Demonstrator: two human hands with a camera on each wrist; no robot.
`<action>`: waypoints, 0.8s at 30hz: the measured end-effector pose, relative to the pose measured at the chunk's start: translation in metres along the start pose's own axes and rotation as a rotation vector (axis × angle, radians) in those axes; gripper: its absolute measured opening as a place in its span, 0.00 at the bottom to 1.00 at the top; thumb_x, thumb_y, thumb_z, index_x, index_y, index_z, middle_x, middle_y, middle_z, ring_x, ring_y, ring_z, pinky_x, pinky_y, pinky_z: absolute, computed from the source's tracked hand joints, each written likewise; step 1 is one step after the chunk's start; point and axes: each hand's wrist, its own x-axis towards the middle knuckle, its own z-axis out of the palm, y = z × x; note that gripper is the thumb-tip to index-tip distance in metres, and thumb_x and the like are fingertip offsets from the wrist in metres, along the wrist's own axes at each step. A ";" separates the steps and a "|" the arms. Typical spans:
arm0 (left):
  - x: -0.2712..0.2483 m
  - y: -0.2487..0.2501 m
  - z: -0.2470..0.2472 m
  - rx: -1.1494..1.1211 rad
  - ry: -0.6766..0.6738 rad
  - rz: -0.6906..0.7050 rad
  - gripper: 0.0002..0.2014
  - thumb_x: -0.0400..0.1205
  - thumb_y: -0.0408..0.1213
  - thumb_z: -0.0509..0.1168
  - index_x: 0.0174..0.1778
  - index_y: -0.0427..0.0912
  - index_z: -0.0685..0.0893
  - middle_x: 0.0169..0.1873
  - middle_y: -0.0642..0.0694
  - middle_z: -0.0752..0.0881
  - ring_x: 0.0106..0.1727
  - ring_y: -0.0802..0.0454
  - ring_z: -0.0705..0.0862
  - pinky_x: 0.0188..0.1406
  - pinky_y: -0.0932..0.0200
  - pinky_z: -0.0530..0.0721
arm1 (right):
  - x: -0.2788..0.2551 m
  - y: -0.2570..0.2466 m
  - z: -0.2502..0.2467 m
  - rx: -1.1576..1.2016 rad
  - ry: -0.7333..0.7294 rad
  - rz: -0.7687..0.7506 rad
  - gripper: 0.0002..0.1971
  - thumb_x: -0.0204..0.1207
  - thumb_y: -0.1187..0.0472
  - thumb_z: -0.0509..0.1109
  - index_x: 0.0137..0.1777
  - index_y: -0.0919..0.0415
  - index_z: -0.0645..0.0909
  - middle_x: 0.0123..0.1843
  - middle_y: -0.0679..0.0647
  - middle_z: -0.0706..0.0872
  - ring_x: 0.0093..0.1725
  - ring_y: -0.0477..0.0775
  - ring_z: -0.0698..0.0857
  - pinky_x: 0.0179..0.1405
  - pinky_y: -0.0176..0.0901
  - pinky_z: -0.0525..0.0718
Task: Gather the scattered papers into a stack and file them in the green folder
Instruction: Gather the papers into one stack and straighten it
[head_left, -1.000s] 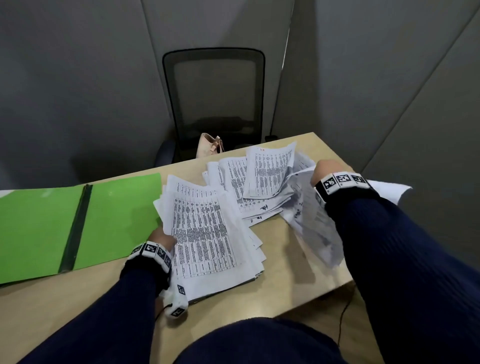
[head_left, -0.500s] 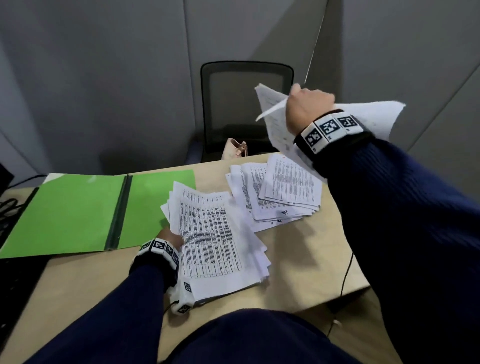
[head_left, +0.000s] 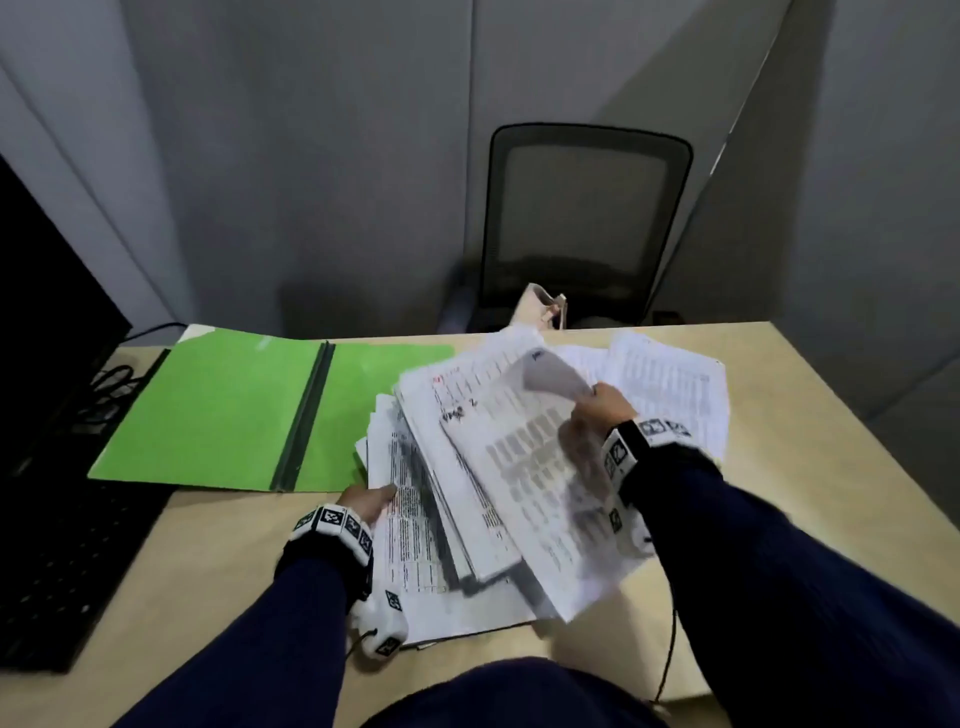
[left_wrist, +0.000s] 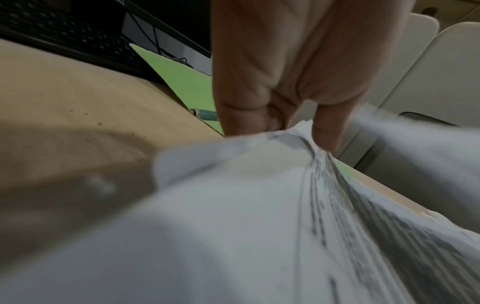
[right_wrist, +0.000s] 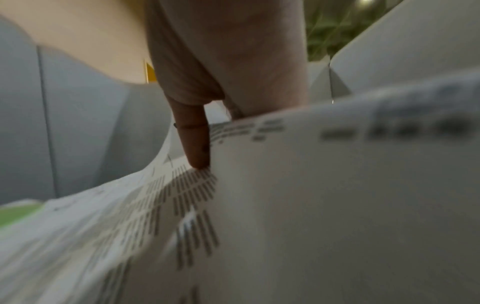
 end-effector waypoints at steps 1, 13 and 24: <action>0.000 0.001 -0.001 -0.006 -0.015 -0.002 0.31 0.86 0.47 0.59 0.78 0.27 0.66 0.76 0.31 0.71 0.74 0.37 0.74 0.73 0.51 0.72 | 0.001 0.009 0.017 -0.017 -0.038 0.024 0.17 0.78 0.67 0.64 0.65 0.75 0.74 0.51 0.62 0.78 0.52 0.57 0.80 0.41 0.37 0.73; 0.011 0.000 -0.009 0.020 -0.075 -0.037 0.20 0.86 0.45 0.59 0.60 0.29 0.81 0.31 0.48 0.78 0.32 0.54 0.76 0.30 0.64 0.71 | 0.023 0.016 0.061 -0.035 0.061 0.161 0.19 0.80 0.59 0.60 0.59 0.75 0.79 0.60 0.70 0.83 0.51 0.63 0.82 0.49 0.44 0.77; 0.012 -0.002 -0.005 -0.108 -0.055 -0.065 0.27 0.85 0.47 0.61 0.69 0.26 0.76 0.64 0.32 0.82 0.52 0.44 0.79 0.54 0.58 0.74 | 0.007 0.015 0.081 -0.348 -0.384 0.162 0.31 0.75 0.51 0.72 0.73 0.69 0.71 0.69 0.62 0.78 0.69 0.58 0.78 0.61 0.41 0.77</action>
